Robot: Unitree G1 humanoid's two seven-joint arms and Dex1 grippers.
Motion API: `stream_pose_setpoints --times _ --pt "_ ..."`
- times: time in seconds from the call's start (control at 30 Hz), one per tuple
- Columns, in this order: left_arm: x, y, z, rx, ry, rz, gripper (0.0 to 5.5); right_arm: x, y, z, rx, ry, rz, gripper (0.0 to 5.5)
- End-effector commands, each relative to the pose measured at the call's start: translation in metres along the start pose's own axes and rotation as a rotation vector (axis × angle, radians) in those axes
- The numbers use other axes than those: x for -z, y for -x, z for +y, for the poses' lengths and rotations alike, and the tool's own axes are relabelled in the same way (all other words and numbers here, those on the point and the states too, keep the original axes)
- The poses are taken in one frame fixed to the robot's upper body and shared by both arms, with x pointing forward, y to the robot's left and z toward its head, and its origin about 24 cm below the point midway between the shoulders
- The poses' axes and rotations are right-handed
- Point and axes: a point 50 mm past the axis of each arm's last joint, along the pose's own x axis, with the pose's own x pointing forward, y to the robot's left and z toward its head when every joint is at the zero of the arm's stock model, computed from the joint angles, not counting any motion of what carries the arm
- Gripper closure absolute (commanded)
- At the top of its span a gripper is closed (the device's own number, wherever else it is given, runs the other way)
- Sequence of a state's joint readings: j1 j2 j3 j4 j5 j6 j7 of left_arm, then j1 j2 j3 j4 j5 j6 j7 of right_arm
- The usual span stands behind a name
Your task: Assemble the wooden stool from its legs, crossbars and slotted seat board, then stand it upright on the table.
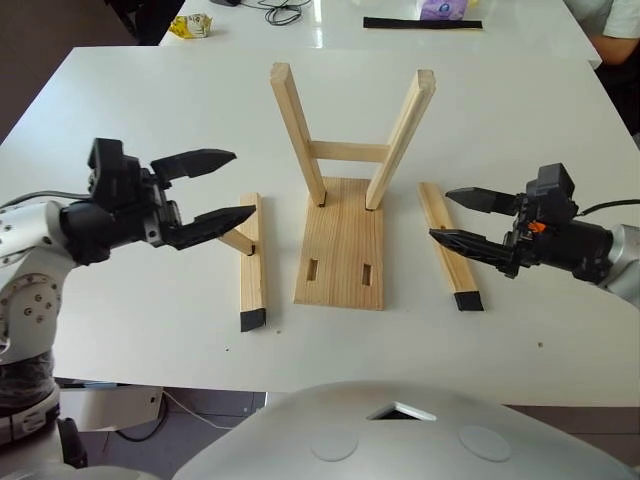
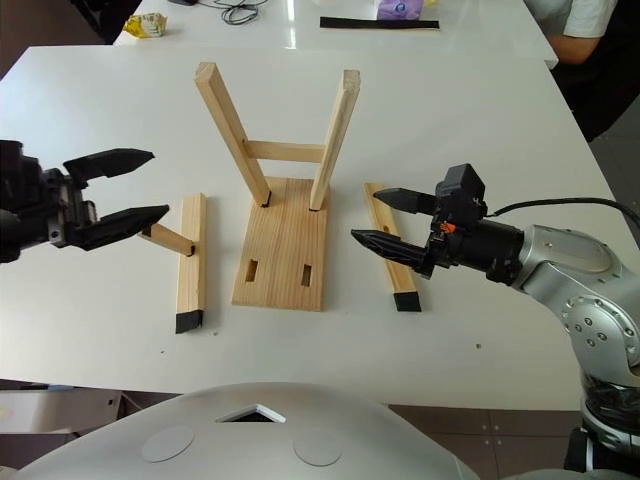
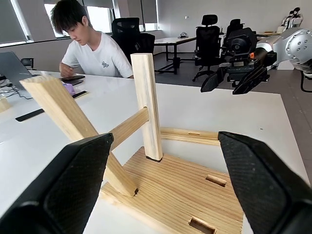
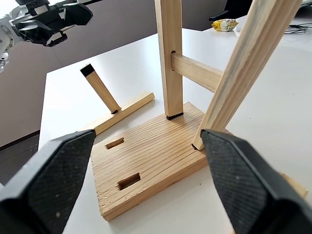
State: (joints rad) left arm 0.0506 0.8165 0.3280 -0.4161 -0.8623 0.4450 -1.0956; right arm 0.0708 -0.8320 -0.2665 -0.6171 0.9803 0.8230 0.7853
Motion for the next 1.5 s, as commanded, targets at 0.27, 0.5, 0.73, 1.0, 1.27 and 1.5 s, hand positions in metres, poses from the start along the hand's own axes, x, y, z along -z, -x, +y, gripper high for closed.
stream_pose_setpoints --times 0.27,0.5,0.73,1.0,1.27,1.5 --pt "0.015 -0.016 0.015 -0.060 -0.017 -0.019 1.51 -0.002 -0.008 0.001 -0.014 0.009 -0.022 1.52" --pt "0.013 -0.019 0.021 -0.045 -0.004 -0.040 1.51 0.000 -0.012 0.003 -0.014 -0.001 -0.037 1.52" --pt "-0.024 -0.019 0.022 -0.031 -0.034 -0.133 1.51 0.000 -0.013 0.004 -0.007 0.023 -0.020 1.52" --pt "-0.027 -0.020 0.017 -0.011 0.009 -0.160 1.51 0.002 -0.013 0.006 -0.013 0.009 -0.020 1.52" --pt "0.066 0.005 0.008 -0.173 0.201 0.001 1.51 0.002 -0.014 0.002 -0.044 -0.005 0.001 1.52" --pt "0.046 -0.007 0.018 -0.155 0.161 -0.081 1.51 0.003 -0.015 0.005 -0.047 -0.007 -0.006 1.52"
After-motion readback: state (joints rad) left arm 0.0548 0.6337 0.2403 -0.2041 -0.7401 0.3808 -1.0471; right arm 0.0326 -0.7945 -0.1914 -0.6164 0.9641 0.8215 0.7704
